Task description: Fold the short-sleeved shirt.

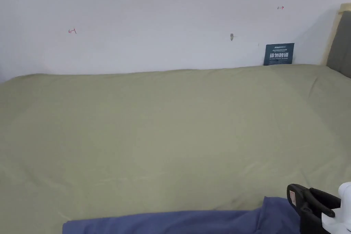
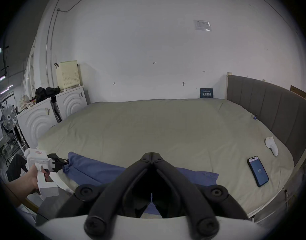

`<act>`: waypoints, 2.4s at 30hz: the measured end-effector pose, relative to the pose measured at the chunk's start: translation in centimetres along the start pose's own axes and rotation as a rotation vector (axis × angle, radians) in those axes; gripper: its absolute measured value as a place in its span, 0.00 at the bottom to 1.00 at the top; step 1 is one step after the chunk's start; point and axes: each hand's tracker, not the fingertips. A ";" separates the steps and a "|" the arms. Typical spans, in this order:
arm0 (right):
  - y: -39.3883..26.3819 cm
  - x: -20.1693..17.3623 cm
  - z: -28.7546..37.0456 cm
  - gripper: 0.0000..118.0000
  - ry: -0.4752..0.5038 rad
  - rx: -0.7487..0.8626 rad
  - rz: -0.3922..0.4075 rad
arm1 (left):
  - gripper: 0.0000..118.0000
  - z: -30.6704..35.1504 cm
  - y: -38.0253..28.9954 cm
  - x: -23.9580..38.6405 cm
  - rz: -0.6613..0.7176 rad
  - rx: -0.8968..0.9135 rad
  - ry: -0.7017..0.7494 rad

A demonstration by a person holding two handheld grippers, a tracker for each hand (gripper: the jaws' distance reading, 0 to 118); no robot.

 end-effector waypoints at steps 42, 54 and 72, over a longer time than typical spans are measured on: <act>0.4 1.7 1.6 0.00 -0.055 -0.006 0.024 | 0.02 -3.3 -17.1 9.1 -0.662 -0.423 -0.301; 1.0 1.0 1.9 0.00 -0.044 0.001 0.065 | 0.02 -2.3 -24.6 8.2 -0.475 -0.477 -0.303; 0.8 -0.4 0.7 0.00 0.024 -0.017 0.135 | 0.89 -3.5 -6.3 5.3 -0.504 -0.615 -0.223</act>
